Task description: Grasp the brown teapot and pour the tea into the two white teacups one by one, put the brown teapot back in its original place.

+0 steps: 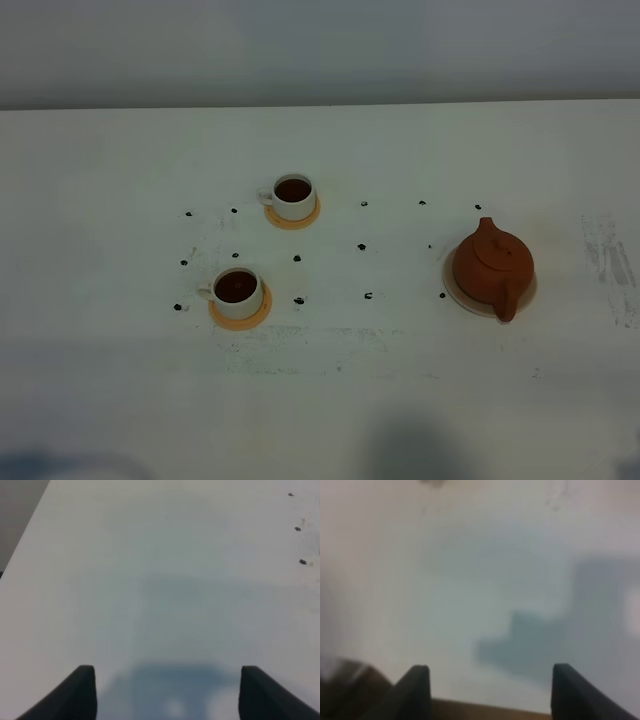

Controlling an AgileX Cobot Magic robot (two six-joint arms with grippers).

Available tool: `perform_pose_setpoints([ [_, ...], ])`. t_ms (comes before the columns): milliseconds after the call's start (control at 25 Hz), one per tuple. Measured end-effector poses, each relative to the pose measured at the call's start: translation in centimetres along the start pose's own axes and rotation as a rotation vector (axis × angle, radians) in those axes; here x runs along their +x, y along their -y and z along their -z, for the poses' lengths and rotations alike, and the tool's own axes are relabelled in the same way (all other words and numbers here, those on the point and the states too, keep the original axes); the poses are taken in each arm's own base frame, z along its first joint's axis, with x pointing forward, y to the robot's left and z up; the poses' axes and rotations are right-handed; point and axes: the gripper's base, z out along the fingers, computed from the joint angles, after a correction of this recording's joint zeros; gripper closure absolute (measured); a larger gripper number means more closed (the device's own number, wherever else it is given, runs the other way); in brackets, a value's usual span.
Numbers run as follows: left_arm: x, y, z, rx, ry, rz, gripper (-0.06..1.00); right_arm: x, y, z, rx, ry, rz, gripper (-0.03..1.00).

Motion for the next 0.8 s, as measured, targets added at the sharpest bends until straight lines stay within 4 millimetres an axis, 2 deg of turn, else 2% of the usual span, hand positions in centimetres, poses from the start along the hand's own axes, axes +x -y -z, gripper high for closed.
perform_pose_setpoints([
  [280, 0.0, 0.0, 0.0, 0.000, 0.000, 0.000, 0.37, 1.7, 0.2, 2.2, 0.117, 0.180, -0.115, 0.46],
  [800, 0.0, 0.0, 0.0, 0.000, 0.000, 0.000, 0.37, 4.5, -0.7, 4.5, 0.155, 0.409, -0.104, 0.46],
])
